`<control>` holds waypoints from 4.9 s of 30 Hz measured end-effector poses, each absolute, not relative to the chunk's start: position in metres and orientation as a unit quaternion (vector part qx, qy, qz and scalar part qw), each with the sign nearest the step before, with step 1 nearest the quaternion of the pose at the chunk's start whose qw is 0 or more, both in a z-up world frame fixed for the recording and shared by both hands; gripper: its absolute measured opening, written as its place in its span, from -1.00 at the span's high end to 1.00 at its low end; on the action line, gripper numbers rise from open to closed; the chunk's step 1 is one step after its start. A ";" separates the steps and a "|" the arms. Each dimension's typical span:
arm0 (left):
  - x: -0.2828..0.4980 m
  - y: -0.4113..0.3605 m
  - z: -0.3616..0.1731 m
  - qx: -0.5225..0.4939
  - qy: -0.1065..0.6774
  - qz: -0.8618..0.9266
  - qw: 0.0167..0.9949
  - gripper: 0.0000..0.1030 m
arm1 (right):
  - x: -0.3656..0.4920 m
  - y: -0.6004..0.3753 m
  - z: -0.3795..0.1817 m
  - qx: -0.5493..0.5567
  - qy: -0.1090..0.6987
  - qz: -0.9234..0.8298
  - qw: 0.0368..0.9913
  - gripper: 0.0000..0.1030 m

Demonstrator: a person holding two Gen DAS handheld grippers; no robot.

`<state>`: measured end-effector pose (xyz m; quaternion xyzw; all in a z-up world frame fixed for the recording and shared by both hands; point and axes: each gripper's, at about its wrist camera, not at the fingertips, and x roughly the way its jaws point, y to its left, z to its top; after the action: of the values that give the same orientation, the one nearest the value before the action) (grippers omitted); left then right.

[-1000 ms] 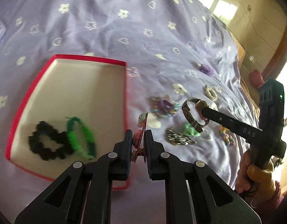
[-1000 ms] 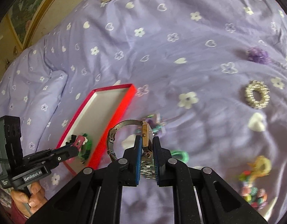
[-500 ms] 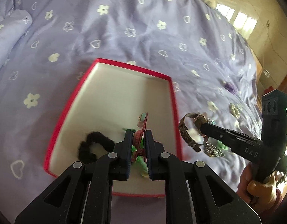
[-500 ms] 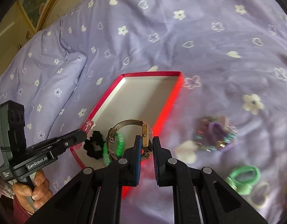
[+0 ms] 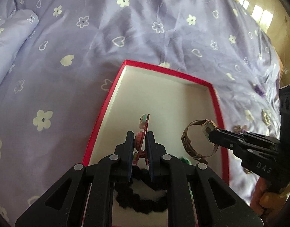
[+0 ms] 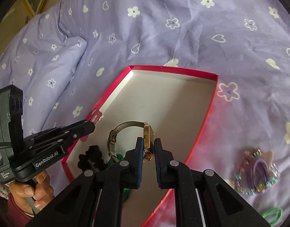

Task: Organize jewelry
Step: 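Drop the clip into the box with the left tool while the right drops the watch, then grasp the green tie with the left tool while the right grasps the yellow claw clip, then drop the tie into the box with the left tool while the right drops the clip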

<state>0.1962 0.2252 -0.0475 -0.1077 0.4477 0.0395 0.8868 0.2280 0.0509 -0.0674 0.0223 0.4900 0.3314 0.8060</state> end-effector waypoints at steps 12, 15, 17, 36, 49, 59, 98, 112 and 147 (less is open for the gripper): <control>0.210 0.225 -0.075 -0.090 0.476 0.050 0.873 0.77 | 0.240 0.069 -0.090 -0.023 0.515 0.325 0.793 0.83; 0.211 0.224 -0.080 -0.089 0.481 0.050 0.870 0.77 | 0.240 0.071 -0.089 -0.030 0.514 0.325 0.793 0.83; 0.210 0.224 -0.080 -0.090 0.481 0.050 0.871 0.77 | 0.240 0.072 -0.088 -0.032 0.514 0.326 0.793 0.82; 0.197 0.231 -0.068 -0.112 0.471 0.070 0.872 0.28 | 0.237 0.069 -0.082 -0.006 0.512 0.337 0.790 0.52; 0.153 0.207 -0.034 -0.141 0.439 0.058 0.885 0.09 | 0.203 0.001 -0.047 0.049 0.481 0.325 0.813 0.32; 0.130 0.144 -0.022 -0.130 0.436 0.001 0.890 0.05 | 0.171 -0.083 -0.036 0.072 0.467 0.269 0.839 0.18; 0.170 -0.033 -0.035 -0.027 0.474 -0.170 0.864 -0.32 | 0.142 -0.272 -0.044 0.138 0.457 0.119 0.871 -0.18; 0.206 -0.064 -0.063 0.012 0.498 -0.185 0.847 0.06 | 0.165 -0.271 -0.069 0.146 0.479 0.128 0.856 -0.16; 0.138 0.029 -0.017 -0.081 0.434 -0.139 0.886 0.51 | 0.144 -0.193 -0.035 0.121 0.452 0.207 0.859 0.26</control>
<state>0.1383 0.0288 -0.0171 -0.0811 0.4340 -0.1392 0.8864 0.1443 -0.1929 -0.0352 0.1208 0.4523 0.2070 0.8590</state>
